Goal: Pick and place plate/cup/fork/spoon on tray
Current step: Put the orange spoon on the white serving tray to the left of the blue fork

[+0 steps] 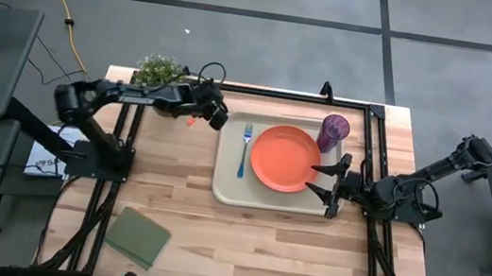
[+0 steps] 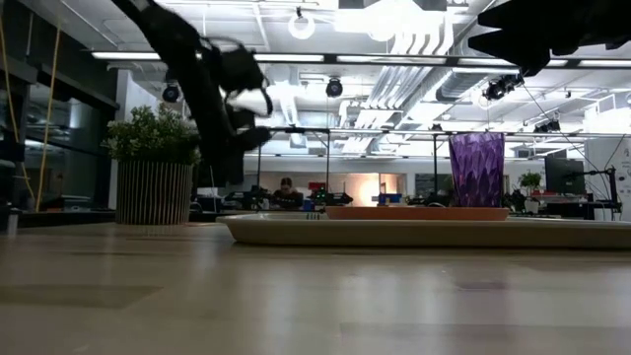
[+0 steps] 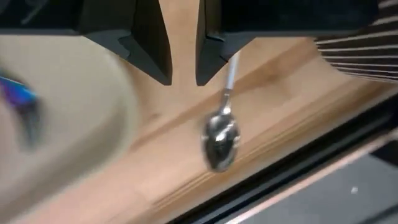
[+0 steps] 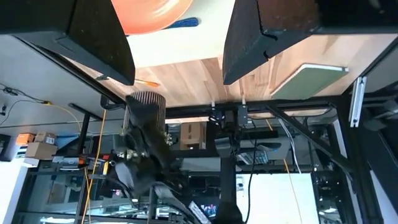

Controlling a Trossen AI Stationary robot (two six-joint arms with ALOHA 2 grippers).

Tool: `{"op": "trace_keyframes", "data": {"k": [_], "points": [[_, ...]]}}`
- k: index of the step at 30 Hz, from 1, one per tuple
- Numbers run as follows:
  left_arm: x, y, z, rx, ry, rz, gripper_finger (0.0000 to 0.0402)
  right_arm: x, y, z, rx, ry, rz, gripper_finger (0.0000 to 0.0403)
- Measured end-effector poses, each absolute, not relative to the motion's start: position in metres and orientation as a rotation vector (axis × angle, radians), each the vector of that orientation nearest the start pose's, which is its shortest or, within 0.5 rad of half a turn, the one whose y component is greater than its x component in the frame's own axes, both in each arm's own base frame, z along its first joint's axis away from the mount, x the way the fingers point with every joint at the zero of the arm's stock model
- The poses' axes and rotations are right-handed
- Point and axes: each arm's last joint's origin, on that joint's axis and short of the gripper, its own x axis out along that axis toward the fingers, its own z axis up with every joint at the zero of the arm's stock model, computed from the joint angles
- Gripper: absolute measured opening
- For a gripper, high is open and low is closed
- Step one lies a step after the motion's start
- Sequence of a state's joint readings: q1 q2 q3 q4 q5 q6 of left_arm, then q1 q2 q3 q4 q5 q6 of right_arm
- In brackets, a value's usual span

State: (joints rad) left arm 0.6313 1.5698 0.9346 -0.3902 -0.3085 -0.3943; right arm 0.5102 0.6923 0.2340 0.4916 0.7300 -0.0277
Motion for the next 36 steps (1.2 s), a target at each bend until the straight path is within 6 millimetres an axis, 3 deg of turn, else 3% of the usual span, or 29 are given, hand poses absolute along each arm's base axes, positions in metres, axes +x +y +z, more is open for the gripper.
{"op": "trace_keyframes", "data": {"k": [4, 11, 23, 30, 36], "points": [[0.239, 0.204, 0.164, -0.524, 0.893, 1.111, 0.0053, 0.142, 0.058, 0.22, -0.032, -0.02, -0.22, 0.0236], [0.243, 0.216, 0.13, -0.517, 0.948, 1.161, 0.0046, 0.142, 0.057, 0.22, -0.051, -0.017, -0.254, 0.0236], [0.24, 0.221, 0.125, -0.51, 0.947, 1.231, 0.0038, 0.142, 0.056, 0.22, -0.034, -0.018, -0.269, 0.0236], [0.236, 0.226, 0.108, -0.563, 0.988, 1.262, 0.0038, 0.142, 0.056, 0.22, -0.03, -0.019, -0.269, 0.0236], [0.237, 0.225, 0.114, -0.534, 0.985, 1.23, 0.0031, 0.142, 0.056, 0.22, -0.033, -0.019, -0.269, 0.0236]]}}
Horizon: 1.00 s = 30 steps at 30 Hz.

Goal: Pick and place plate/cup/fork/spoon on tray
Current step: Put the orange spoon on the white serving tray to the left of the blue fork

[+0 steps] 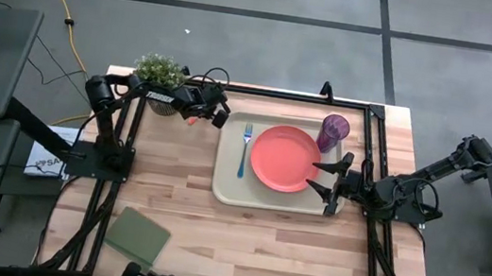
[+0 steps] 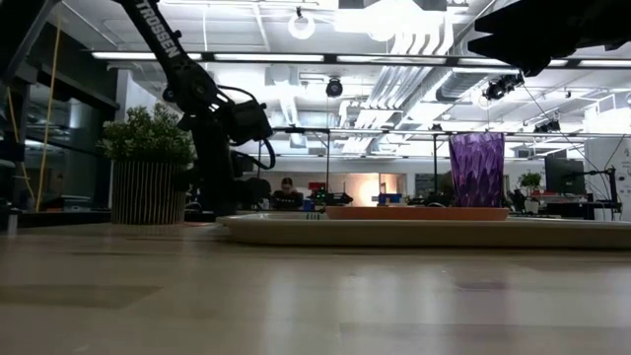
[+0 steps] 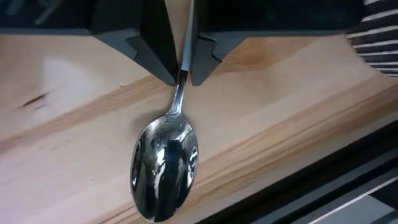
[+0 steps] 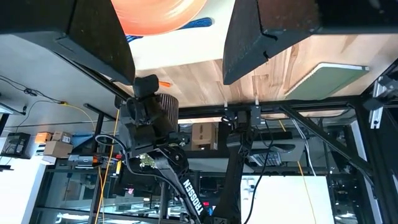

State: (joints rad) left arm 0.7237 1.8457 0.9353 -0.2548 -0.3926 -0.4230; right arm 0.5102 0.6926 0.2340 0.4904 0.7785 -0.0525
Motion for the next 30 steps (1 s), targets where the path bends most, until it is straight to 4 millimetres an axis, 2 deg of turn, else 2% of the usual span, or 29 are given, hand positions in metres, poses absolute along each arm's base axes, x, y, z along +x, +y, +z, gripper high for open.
{"op": "trace_keyframes", "data": {"k": [5, 13, 16, 19, 26, 30], "points": [[0.238, 0.218, 0.128, -0.51, 0.977, 1.186, 0.0004, 0.142, 0.056, 0.22, -0.033, -0.019, -0.269, 0.0236], [0.245, 0.2, 0.183, -0.457, 0.764, 1.138, 0.0001, 0.142, 0.056, 0.22, -0.028, -0.019, -0.269, 0.0236], [0.249, 0.187, 0.205, -0.474, 0.654, 1.1, 0.0001, 0.142, 0.056, 0.22, -0.009, -0.022, -0.268, 0.0236], [0.262, 0.166, 0.222, -0.478, 0.545, 1.013, 0.0, 0.142, 0.056, 0.22, -0.003, -0.023, -0.268, 0.0236], [0.294, 0.109, 0.219, -0.463, 0.411, 0.75, 0.0, 0.142, 0.056, 0.218, 0.0, -0.003, -0.267, 0.0236], [0.296, 0.083, 0.204, -0.523, 0.28, 0.635, 0.0, 0.142, 0.056, 0.216, -0.012, 0.017, -0.268, 0.0236]]}}
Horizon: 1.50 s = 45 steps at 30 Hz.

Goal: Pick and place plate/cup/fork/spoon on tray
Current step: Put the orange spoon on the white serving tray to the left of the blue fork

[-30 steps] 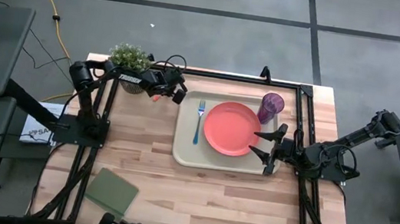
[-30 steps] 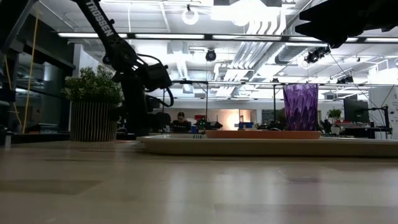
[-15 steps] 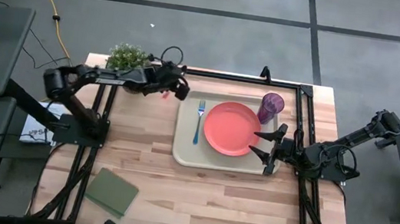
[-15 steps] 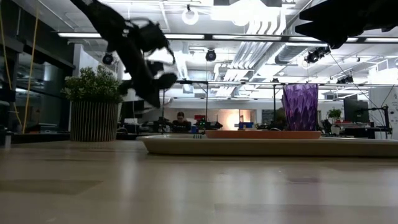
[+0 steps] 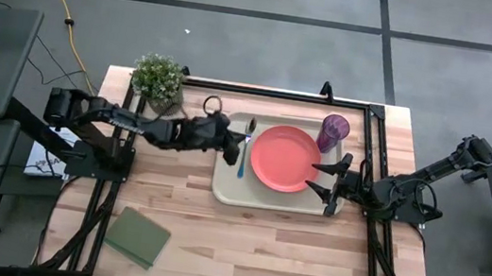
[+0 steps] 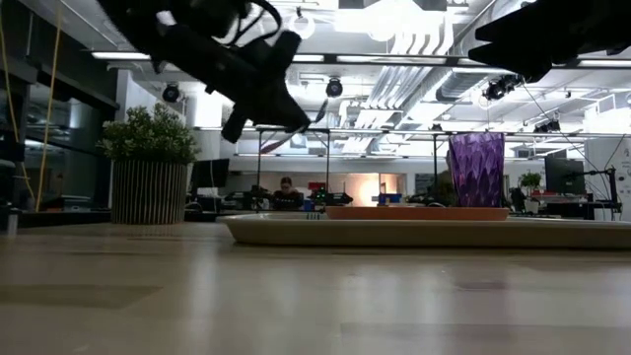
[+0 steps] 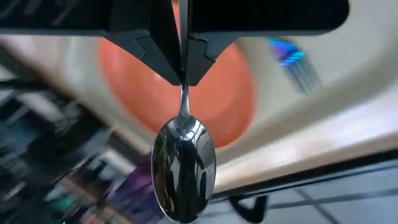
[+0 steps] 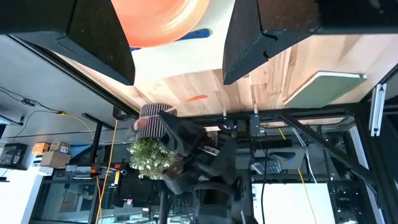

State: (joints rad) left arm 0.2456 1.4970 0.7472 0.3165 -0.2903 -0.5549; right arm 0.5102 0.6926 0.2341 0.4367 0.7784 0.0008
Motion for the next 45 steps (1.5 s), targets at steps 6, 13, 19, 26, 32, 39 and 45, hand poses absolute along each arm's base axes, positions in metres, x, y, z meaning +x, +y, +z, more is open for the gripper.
{"op": "trace_keyframes", "data": {"k": [6, 13, 19, 26, 32, 39, 45], "points": [[0.278, 0.055, 0.168, -0.583, 0.284, 0.735, 0.0, 0.142, 0.056, 0.215, -0.012, 0.018, -0.275, 0.0236], [0.27, 0.034, 0.151, -0.591, 0.262, 1.011, 0.0, 0.141, 0.054, 0.217, -0.007, 0.009, -0.334, 0.0236], [0.298, 0.036, 0.148, -0.594, 0.303, 1.063, 0.0, 0.141, 0.054, 0.218, 0.007, -0.005, -0.346, 0.0236], [0.331, 0.047, 0.137, -0.602, 0.494, 1.176, 0.0, 0.141, 0.054, 0.218, 0.03, -0.013, -0.361, 0.0236], [0.342, 0.053, 0.134, -0.653, 0.53, 1.221, 0.0, 0.141, 0.054, 0.218, 0.044, -0.008, -0.362, 0.0236], [0.341, 0.065, 0.131, -0.693, 0.557, 1.211, 0.0, 0.141, 0.054, 0.218, 0.079, -0.016, -0.361, 0.0236], [0.341, 0.062, 0.127, -0.702, 0.508, 1.203, 0.0, 0.141, 0.054, 0.218, 0.109, -0.021, -0.357, 0.0236]]}}
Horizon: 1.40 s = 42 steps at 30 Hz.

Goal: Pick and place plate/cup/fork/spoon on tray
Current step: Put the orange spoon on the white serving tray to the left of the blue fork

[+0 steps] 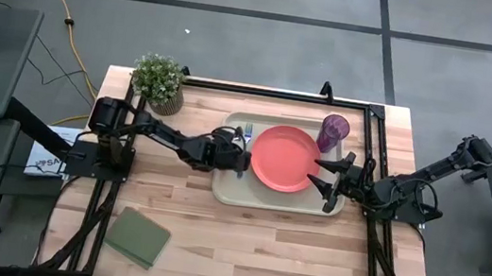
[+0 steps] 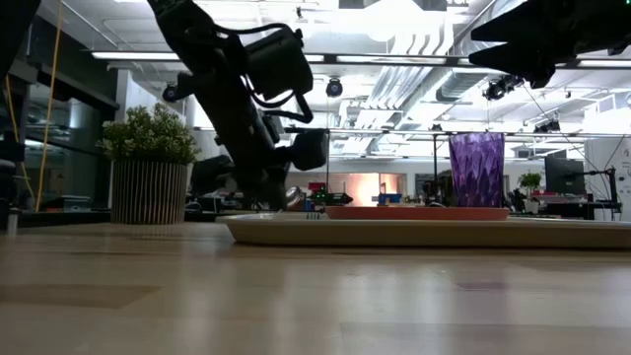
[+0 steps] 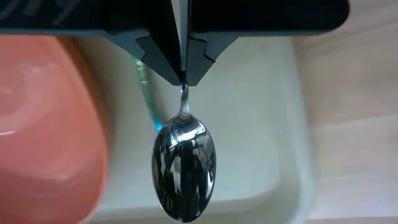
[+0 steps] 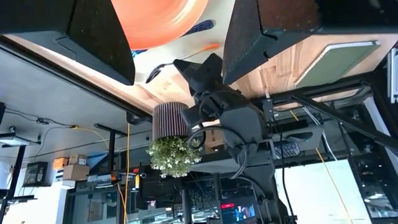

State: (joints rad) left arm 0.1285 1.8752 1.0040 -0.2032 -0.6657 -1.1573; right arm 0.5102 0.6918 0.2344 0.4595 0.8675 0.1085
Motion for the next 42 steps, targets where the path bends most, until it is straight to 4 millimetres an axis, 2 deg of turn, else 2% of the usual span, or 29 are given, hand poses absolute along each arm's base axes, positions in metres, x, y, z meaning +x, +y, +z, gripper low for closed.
{"op": "trace_keyframes", "data": {"k": [5, 10, 18, 42], "points": [[0.347, 0.061, 0.123, -0.706, 0.455, 1.151, 0.0, 0.141, 0.054, 0.217, 0.13, -0.02, -0.357, 0.0236], [0.349, 0.062, 0.115, -0.771, 0.43, 1.181, 0.0, 0.141, 0.054, 0.216, 0.144, -0.017, -0.354, 0.0236], [0.337, 0.068, 0.101, -0.786, 0.458, 1.322, 0.0, 0.141, 0.054, 0.216, 0.143, -0.011, -0.355, 0.0236], [0.341, 0.068, 0.102, -0.806, 0.406, 1.313, 0.0003, 0.141, 0.054, 0.216, 0.144, -0.012, -0.359, 0.0236]]}}
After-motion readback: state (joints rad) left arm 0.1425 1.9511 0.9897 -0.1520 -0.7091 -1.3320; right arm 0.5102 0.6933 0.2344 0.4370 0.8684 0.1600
